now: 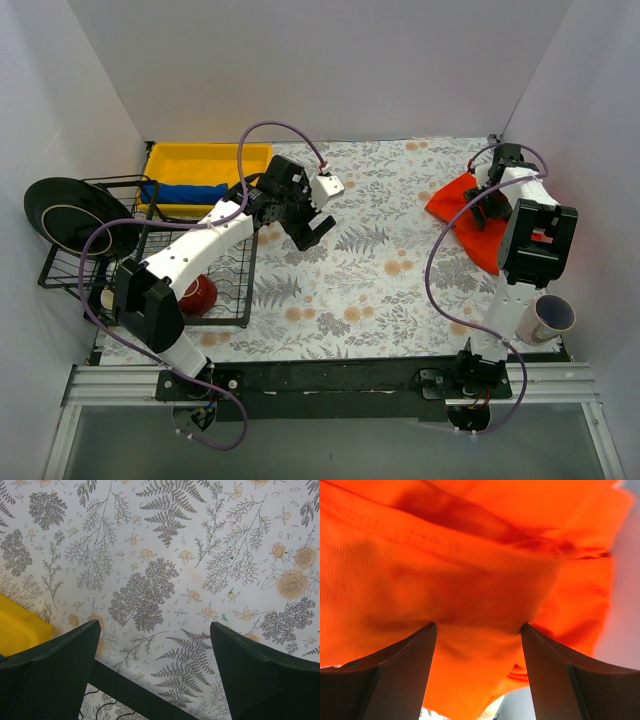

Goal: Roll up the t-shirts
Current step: Pick up the T-shirt at the corner of the board.

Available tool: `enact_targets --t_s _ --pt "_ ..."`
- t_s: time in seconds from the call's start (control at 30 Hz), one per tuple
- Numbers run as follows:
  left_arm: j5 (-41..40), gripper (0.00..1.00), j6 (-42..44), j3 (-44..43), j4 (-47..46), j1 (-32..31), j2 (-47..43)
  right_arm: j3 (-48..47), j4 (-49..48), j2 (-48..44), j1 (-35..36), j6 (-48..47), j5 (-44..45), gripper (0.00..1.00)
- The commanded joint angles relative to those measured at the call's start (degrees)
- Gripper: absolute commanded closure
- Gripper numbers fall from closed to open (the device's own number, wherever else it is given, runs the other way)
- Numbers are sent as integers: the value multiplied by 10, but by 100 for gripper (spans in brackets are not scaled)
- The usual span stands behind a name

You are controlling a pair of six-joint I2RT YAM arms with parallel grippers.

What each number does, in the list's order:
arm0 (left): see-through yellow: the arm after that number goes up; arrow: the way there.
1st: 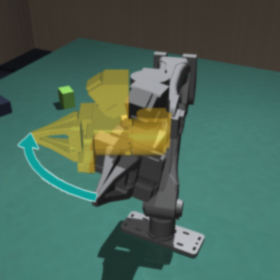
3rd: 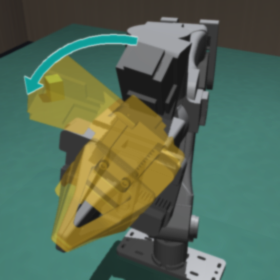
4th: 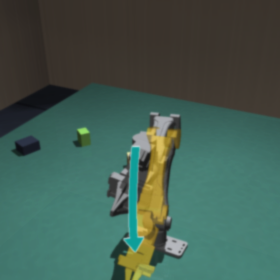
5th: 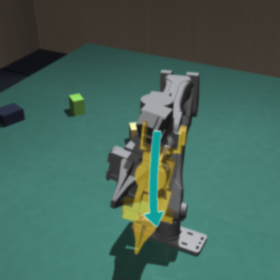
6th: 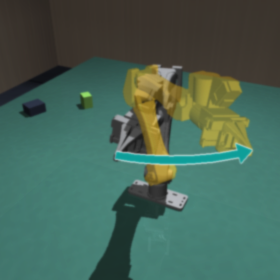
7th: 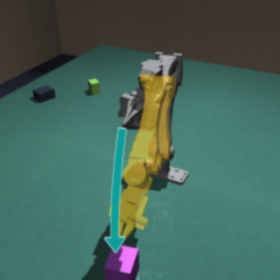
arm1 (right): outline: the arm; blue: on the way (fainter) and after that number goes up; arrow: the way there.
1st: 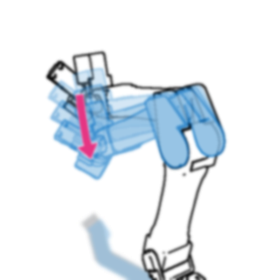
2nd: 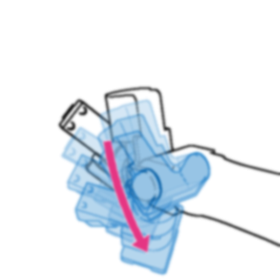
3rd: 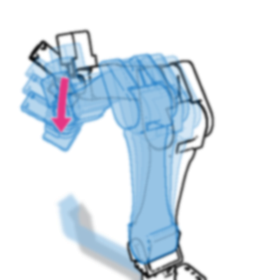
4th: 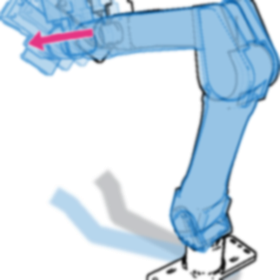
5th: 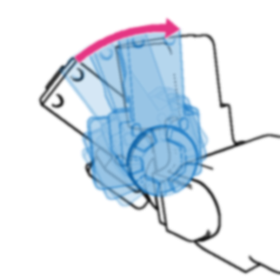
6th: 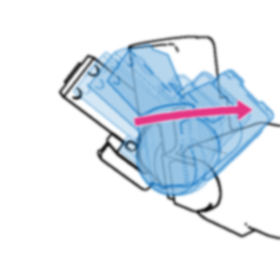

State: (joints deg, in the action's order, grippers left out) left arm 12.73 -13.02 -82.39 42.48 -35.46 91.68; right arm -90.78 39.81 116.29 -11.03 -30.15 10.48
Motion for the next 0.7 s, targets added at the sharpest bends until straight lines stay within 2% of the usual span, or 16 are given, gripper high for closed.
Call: enact_targets --t_s 0.0,0.03,0.07,0.13,0.17,0.23,0.5,0.67 --pt "-4 8 13 -11 6 0 -10 -2 28 38 -7 4 3 26" --pt "-4 8 14 -9 6 0 -11 -5 32 40 -7 4 2 28" --pt "-4 8 14 -8 8 0 -12 -6 35 43 -7 0 -7 43" --pt "-7 8 15 -7 9 0 -13 -12 47 39 -6 2 -21 64" --pt "-9 9 16 -8 9 0 -14 -18 53 22 -3 2 -33 87" --pt "-16 9 18 -5 4 0 -18 -19 57 -13 21 -3 -38 99" --pt "-77 10 -22 12 -51 11 -26 -82 77 -233 207 -1 -128 99" --pt "-107 9 -57 33 -87 31 -49 -139 97 -311 225 28 -205 99"
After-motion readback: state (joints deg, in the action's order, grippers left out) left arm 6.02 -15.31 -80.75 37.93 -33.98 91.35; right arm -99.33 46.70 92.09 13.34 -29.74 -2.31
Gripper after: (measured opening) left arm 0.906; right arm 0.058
